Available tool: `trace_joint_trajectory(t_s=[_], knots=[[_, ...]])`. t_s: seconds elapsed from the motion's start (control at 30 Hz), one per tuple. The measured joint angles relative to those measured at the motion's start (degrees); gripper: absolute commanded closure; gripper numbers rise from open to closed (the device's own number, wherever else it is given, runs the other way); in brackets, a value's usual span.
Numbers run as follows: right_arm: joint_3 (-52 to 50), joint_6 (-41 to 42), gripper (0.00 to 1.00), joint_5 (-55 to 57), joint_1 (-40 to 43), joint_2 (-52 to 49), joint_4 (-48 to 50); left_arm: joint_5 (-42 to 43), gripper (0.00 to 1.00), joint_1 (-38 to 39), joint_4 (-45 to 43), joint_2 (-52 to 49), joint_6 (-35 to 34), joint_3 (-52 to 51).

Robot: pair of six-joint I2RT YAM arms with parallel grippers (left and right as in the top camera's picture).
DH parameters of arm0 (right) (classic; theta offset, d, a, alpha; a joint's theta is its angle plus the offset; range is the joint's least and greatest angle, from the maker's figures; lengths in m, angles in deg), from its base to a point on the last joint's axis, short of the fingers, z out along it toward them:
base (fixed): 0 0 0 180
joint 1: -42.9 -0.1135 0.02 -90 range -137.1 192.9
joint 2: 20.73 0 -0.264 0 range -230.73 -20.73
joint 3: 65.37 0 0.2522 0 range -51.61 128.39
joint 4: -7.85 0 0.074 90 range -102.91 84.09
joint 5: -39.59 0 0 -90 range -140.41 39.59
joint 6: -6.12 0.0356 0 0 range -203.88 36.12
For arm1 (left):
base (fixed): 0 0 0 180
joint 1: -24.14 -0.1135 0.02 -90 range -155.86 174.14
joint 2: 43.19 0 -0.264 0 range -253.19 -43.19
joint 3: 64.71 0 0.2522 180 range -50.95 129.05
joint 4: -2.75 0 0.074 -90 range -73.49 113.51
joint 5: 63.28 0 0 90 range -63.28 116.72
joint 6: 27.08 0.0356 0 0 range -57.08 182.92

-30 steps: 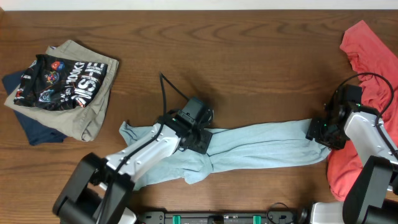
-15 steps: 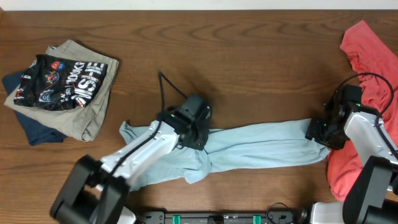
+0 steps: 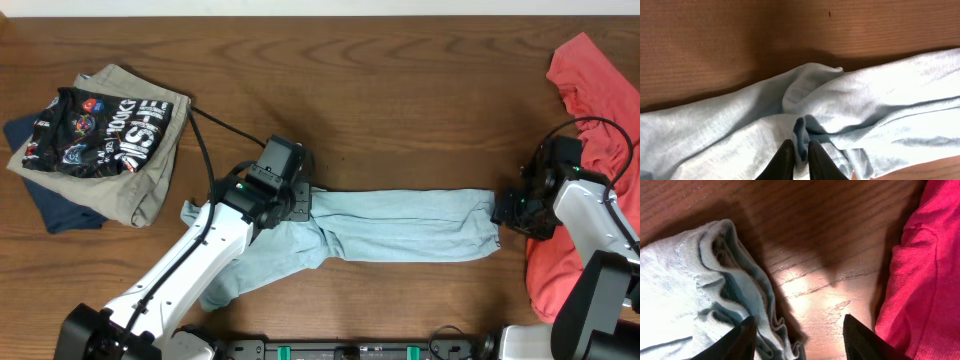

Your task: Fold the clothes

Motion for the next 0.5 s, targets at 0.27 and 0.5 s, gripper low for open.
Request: trace_joint_trajectory(t_s=[0.27, 0.5], knots=[[0.00, -0.17, 0.36, -3.23, 0.00, 0.00, 2.01, 0.02, 0.87, 0.07, 1.16, -0.33, -0.24, 0.00], [-0.02, -1.90, 0.33, -9.40, -0.02, -1.01, 4.50, 0.02, 0.87, 0.07, 1.40, -0.33, -0.24, -0.02]])
